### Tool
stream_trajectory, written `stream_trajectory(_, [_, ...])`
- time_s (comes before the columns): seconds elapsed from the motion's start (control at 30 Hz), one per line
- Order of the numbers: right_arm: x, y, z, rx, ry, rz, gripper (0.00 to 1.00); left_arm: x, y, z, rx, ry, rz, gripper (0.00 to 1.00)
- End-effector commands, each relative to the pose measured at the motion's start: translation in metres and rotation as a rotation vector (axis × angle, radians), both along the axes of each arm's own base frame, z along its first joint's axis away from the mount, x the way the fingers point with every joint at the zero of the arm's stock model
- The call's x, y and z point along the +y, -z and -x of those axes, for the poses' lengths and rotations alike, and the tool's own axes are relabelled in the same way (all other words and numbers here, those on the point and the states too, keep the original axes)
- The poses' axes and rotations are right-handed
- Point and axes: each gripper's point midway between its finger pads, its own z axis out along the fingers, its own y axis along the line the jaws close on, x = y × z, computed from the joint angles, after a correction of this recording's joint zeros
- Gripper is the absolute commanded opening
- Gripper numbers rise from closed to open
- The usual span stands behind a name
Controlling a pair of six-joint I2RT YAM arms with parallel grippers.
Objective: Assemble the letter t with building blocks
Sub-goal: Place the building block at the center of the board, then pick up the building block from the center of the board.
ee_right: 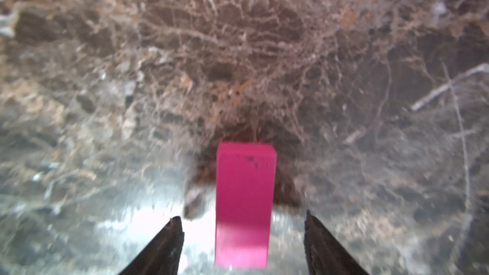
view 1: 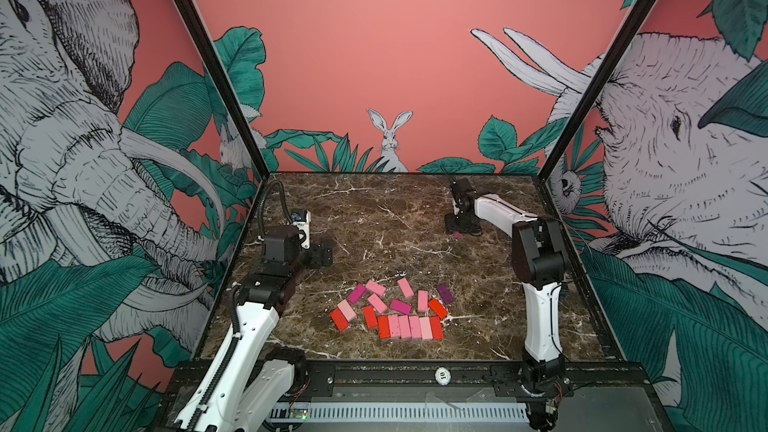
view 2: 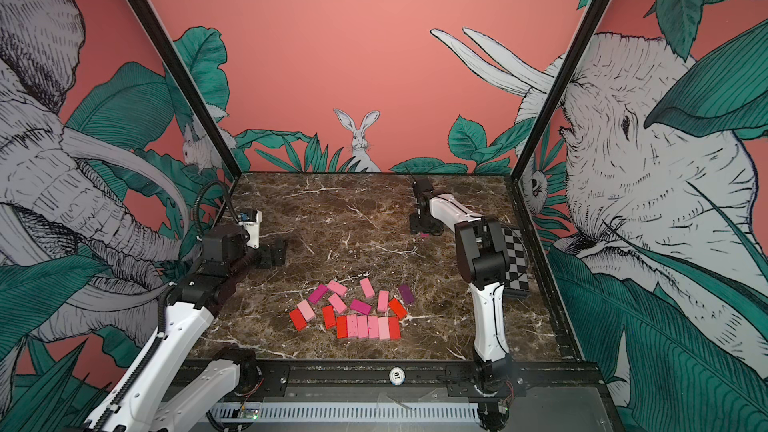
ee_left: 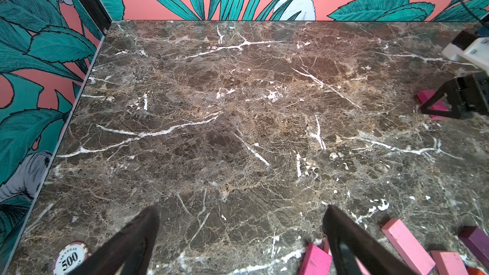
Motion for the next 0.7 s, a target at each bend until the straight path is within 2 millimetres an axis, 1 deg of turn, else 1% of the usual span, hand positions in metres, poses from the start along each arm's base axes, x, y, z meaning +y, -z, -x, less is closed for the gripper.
stream_trajectory(0.0, [0.000, -0.045, 0.014, -0.037, -0.058, -0.030, 0.74, -0.001, 0.004, 0.003, 0.023, 0.005, 0.001, 0.99])
stream_trajectory(0.13, [0.000, -0.070, 0.036, -0.038, -0.128, -0.049, 0.78, 0.000, 0.006, 0.003, 0.028, 0.003, 0.001, 0.99])
stream_trajectory(0.3, [0.002, -0.093, 0.080, -0.026, -0.205, -0.109, 0.78, 0.000, 0.007, 0.002, 0.030, 0.002, -0.001, 0.99])
stream_trajectory(0.47, [0.004, -0.094, 0.131, 0.023, -0.273, -0.131, 0.75, 0.000, 0.006, 0.001, 0.029, 0.000, -0.004, 0.99])
stream_trajectory(0.57, [0.004, -0.084, 0.166, 0.071, -0.303, -0.118, 0.72, 0.001, 0.006, 0.001, 0.026, -0.006, -0.007, 0.99])
stream_trajectory(0.67, [0.010, -0.072, 0.192, 0.112, -0.317, -0.125, 0.70, 0.002, 0.006, 0.001, 0.025, -0.009, -0.006, 0.99])
